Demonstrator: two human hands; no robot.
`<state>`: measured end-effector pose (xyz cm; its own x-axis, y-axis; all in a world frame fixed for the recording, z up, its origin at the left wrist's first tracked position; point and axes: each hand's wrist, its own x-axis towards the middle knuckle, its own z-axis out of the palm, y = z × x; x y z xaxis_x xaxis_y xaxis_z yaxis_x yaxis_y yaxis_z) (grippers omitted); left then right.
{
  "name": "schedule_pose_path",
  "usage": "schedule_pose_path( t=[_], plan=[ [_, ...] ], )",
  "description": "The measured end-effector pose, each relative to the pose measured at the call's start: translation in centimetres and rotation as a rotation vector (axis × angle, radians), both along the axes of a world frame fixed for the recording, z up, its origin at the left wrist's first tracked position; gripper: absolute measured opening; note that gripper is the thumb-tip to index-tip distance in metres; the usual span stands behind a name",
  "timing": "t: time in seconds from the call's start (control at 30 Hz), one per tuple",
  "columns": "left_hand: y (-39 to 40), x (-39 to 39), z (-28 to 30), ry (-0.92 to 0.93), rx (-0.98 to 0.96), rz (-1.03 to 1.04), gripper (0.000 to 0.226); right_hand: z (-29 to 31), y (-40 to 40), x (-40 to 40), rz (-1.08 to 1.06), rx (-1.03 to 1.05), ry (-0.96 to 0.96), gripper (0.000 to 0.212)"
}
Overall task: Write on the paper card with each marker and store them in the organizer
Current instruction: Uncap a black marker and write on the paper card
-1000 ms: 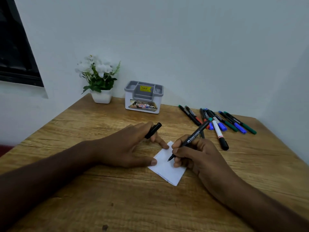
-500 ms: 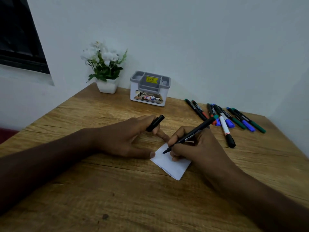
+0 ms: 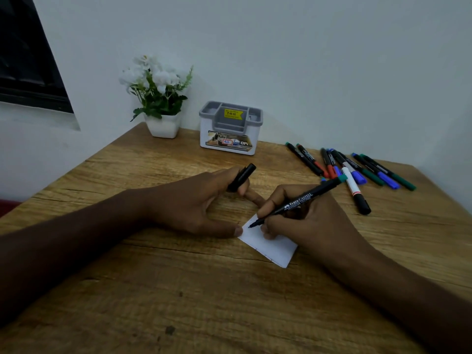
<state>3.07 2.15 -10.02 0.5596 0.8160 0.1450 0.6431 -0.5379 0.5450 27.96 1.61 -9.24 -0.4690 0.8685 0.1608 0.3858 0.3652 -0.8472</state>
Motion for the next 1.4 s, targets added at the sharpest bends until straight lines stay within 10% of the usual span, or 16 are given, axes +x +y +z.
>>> schedule_pose_path(
  t=[0.23,0.43,1.4],
  plan=[
    [0.03,0.09,0.16,-0.023,-0.013,-0.009,0.047,-1.01,-0.17,-0.27,-0.063,0.113,-0.01,0.003],
    [0.24,-0.07,-0.14,0.003,-0.005,0.009,0.051,-0.79,-0.38,-0.49,-0.028,0.117,-0.083,0.035],
    [0.33,-0.11,-0.16,0.044,-0.002,0.036,0.064,-1.0,0.11,0.06,-0.081,0.069,-0.046,0.009]
  ],
)
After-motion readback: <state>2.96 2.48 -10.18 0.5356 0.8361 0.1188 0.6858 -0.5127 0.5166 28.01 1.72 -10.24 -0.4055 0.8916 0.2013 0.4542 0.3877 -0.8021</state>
